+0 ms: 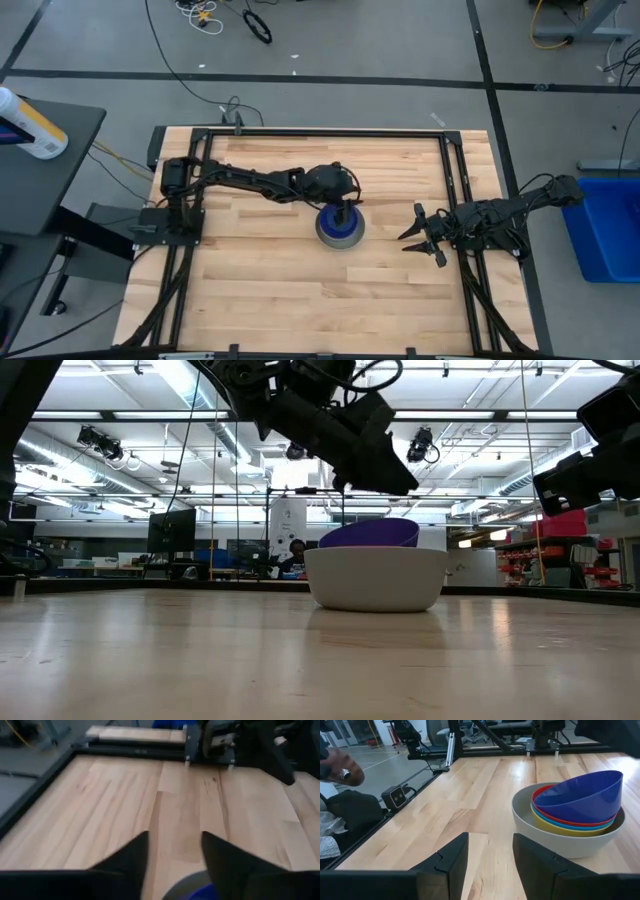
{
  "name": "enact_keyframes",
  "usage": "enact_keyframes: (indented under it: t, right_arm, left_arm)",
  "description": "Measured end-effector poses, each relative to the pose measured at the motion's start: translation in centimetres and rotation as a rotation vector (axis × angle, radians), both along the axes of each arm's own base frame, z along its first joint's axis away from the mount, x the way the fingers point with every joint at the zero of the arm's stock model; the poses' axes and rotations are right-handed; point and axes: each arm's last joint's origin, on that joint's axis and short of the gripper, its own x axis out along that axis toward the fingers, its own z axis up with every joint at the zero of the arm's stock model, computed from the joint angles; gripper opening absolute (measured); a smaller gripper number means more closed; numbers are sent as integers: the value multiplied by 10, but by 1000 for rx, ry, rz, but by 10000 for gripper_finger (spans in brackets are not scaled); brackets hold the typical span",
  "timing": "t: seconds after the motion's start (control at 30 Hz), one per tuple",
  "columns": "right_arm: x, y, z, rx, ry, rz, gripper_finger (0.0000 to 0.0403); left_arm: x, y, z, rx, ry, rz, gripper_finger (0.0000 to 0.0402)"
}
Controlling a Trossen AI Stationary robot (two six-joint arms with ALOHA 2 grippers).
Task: Nest bowls inside each other
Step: Stack the blue bowl on top of the red bowl
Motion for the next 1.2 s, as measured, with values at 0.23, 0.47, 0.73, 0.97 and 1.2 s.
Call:
enact_keyframes:
  t: [0.23, 0.47, 0.73, 0.97, 1.2]
  right_arm:
    - [0, 0, 0, 0, 0, 0, 161]
    - [0, 0, 0, 0, 0, 0, 166]
    - [0, 0, 0, 0, 0, -1, 160]
    - [0, 0, 0, -1, -1, -2, 165]
    - [0, 0, 0, -1, 0, -2, 162]
  left_arm:
    - [-2, -13, -6, 84, -103, 10, 12]
    - [-11, -13, -21, 59, -179, 38, 4]
    - [-20, -7, -36, -9, -163, 45, 2]
    - [-22, -1, -51, -66, -154, 85, 1]
    - [-7, 0, -85, -88, -104, 95, 1]
